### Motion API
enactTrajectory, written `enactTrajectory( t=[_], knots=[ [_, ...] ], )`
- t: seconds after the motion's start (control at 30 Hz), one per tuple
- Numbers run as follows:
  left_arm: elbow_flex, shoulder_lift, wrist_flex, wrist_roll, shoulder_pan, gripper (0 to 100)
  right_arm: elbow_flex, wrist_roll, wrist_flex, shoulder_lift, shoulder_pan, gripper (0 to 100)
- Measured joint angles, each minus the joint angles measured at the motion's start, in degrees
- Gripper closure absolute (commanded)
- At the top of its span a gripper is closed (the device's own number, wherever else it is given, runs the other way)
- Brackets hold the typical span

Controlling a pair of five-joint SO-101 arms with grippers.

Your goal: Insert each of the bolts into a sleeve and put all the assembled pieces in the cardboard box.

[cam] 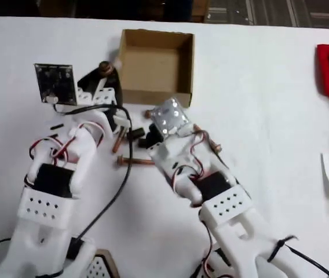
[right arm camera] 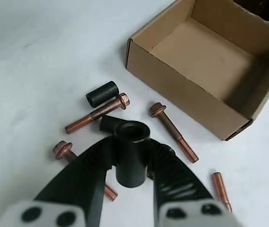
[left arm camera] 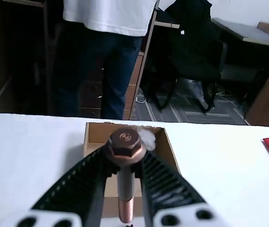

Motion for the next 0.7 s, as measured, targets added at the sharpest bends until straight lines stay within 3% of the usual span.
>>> enactTrajectory(
  t=[0.17,0.3,0.5,0.7],
  knots=[
    [0.3,0.0,-0.3,1.1,0.3,97,11.3,-0.4,-17.4,0.0,-0.4,97.8],
    [0.3,0.0,-0.3,6.6,0.4,97,15.3,-0.5,-28.6,0.0,-0.2,97.8],
    [0.6,2.0,-0.4,8.1,0.4,97,15.6,-0.5,-32.4,0.0,-0.3,97.8],
    [-3.8,14.2,0.4,8.1,0.4,97,15.6,-0.5,-32.8,0.0,0.4,97.8]
  ],
)
